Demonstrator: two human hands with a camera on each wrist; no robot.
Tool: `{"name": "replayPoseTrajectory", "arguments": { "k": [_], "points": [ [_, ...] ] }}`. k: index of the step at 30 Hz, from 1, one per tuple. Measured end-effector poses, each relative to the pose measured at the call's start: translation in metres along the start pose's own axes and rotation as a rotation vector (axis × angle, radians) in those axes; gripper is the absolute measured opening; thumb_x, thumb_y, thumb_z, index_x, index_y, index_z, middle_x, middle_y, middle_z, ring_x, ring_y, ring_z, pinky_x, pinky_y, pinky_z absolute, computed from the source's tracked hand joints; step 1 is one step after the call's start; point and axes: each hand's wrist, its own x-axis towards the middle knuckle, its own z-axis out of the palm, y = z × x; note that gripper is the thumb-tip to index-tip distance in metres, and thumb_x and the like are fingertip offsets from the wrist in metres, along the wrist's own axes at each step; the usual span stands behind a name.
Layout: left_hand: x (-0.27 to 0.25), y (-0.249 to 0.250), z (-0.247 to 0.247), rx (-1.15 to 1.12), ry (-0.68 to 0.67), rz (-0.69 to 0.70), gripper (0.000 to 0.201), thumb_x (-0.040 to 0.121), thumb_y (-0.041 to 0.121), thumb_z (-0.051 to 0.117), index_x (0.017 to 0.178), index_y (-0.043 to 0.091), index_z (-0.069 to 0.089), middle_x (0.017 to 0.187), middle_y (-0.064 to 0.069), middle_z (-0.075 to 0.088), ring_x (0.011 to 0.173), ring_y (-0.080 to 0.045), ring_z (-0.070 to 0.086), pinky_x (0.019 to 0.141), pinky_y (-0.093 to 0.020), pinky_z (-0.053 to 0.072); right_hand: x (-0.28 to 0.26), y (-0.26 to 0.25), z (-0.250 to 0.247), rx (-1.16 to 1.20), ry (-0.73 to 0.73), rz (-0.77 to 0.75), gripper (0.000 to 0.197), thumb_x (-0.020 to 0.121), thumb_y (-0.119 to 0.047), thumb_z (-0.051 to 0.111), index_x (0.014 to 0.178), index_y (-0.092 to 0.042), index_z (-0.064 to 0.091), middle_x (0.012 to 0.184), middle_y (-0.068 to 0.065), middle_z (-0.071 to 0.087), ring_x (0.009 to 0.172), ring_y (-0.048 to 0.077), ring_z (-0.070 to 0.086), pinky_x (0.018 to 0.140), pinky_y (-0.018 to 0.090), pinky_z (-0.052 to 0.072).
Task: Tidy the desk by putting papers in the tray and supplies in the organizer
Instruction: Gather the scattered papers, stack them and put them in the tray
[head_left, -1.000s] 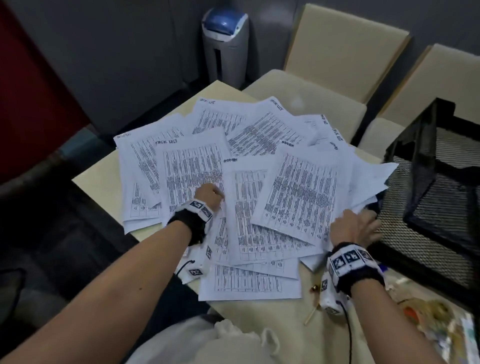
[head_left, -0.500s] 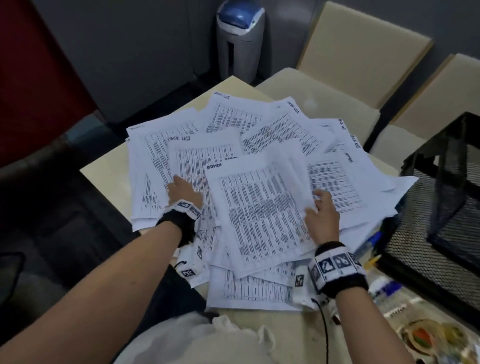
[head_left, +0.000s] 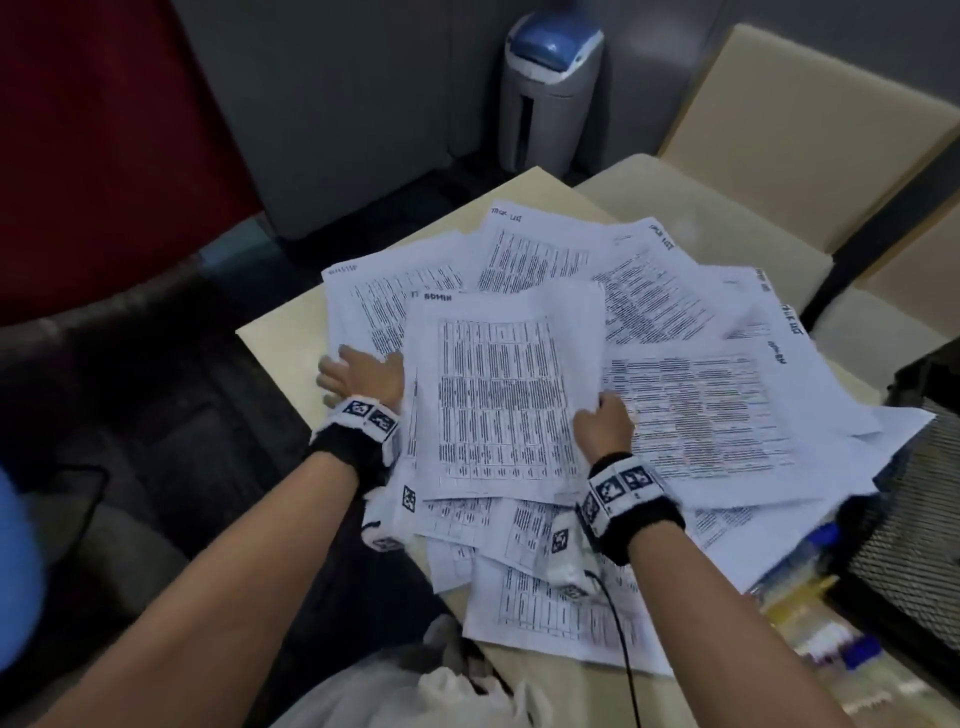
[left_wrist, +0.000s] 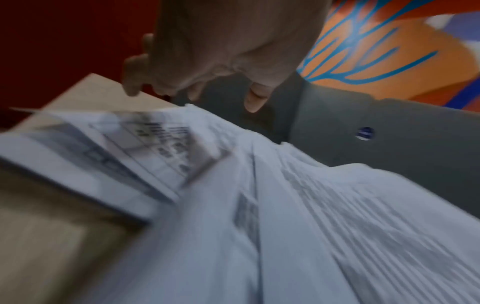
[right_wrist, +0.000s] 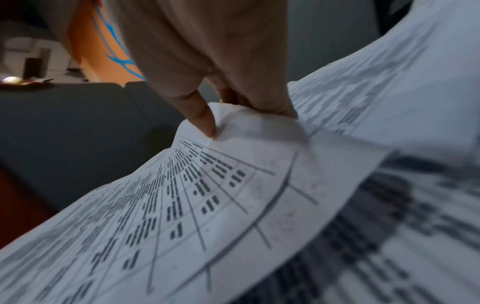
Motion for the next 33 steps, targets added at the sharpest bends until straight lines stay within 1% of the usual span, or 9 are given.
{"name": "replayPoseTrajectory", "arguments": {
  "k": [5,8,11,13,17,22,26,30,33],
  "points": [
    [0.031,0.002,-0.007,-0.026,-0.116,-0.165,0.117,0.076,0.071,0.051,0.148,-0.003,-0.004,0.157,-0.023,0.0,0.145,-0.038,0.008,0.118,-0.048,0.011,-0.001,-0.027,0.02,-0.224,-0.165,-0.175,0.034,0.091,-0.001,0.037,0.125,-0.002,0.039,0.111,0.02,0.056,0.09,0.03,0.053,0.076,0.036,0.046],
    [0.028,0.01,0.006,-0.27,-0.206,-0.217,0.073,0.093,0.038,0.048,0.147,0.0,0.018,0.153,-0.019,0.024,0.138,-0.031,0.031,0.111,-0.037,0.029,0.005,-0.036,0.023,-0.468,-0.215,-0.305,0.035,0.09,-0.003,0.039,0.125,-0.006,0.038,0.12,0.018,0.053,0.11,0.033,0.05,0.096,0.046,0.042],
    [0.021,0.008,0.009,-0.14,-0.157,-0.121,0.041,0.091,0.011,0.049,0.129,-0.007,0.045,0.131,-0.023,0.053,0.116,-0.033,0.056,0.088,-0.033,0.047,0.02,-0.041,0.019,-0.649,-0.163,-0.418,0.05,0.095,-0.019,0.043,0.14,-0.008,0.027,0.152,0.01,0.024,0.139,0.029,0.024,0.11,0.051,0.026],
    [0.013,0.0,0.002,-0.058,-0.226,-0.029,0.041,0.091,0.011,0.051,0.127,-0.009,0.046,0.125,-0.024,0.056,0.109,-0.034,0.058,0.082,-0.034,0.047,0.032,-0.036,0.016,-0.763,-0.234,-0.4,0.064,0.097,-0.039,0.036,0.149,-0.014,0.008,0.16,0.002,0.0,0.147,0.026,0.003,0.115,0.054,0.013],
    [0.015,-0.009,-0.021,0.086,-0.138,0.147,0.037,0.094,0.018,0.048,0.118,-0.008,0.056,0.112,-0.025,0.062,0.093,-0.034,0.061,0.071,-0.033,0.044,0.041,-0.014,0.012,-0.826,-0.438,-0.322,0.081,0.084,-0.071,0.015,0.149,-0.026,-0.002,0.159,-0.008,-0.011,0.147,0.022,-0.006,0.112,0.062,0.003],
    [0.015,0.008,-0.053,0.1,0.089,0.3,0.028,0.092,0.013,0.043,0.103,-0.005,0.061,0.107,-0.027,0.062,0.099,-0.041,0.059,0.074,-0.039,0.044,0.031,0.006,0.009,-0.841,-0.399,-0.325,0.087,0.078,-0.076,0.014,0.149,-0.03,-0.004,0.158,-0.011,-0.014,0.147,0.022,-0.009,0.111,0.064,0.001],
    [-0.004,0.041,-0.075,-0.004,0.168,0.588,0.019,0.09,0.01,0.049,0.096,0.004,0.066,0.089,-0.025,0.066,0.087,-0.038,0.062,0.072,-0.039,0.047,0.03,-0.004,0.002,-0.74,-0.455,-0.284,0.093,0.08,-0.074,0.026,0.149,-0.014,0.009,0.159,0.003,0.007,0.146,0.028,0.012,0.117,0.055,0.014],
    [-0.041,0.086,-0.106,-0.093,0.166,0.936,0.026,0.085,0.004,0.054,0.065,0.016,0.044,0.055,-0.002,0.042,0.055,-0.018,0.041,0.053,-0.023,0.026,0.008,-0.051,-0.039,0.018,-0.503,-0.319,0.092,0.069,-0.06,0.067,0.14,-0.012,0.033,0.147,0.007,0.04,0.133,0.025,0.041,0.116,0.049,0.025],
    [-0.076,0.124,-0.125,-0.239,0.018,1.161,0.032,0.081,0.012,0.058,0.053,0.014,0.043,0.053,0.001,0.038,0.051,-0.003,0.035,0.05,-0.021,0.028,-0.02,-0.091,-0.086,0.446,-0.394,-0.458,0.053,0.039,-0.06,0.079,0.076,-0.023,0.071,0.081,-0.016,0.074,0.091,0.002,0.065,0.105,0.037,0.042]
  ]
}}
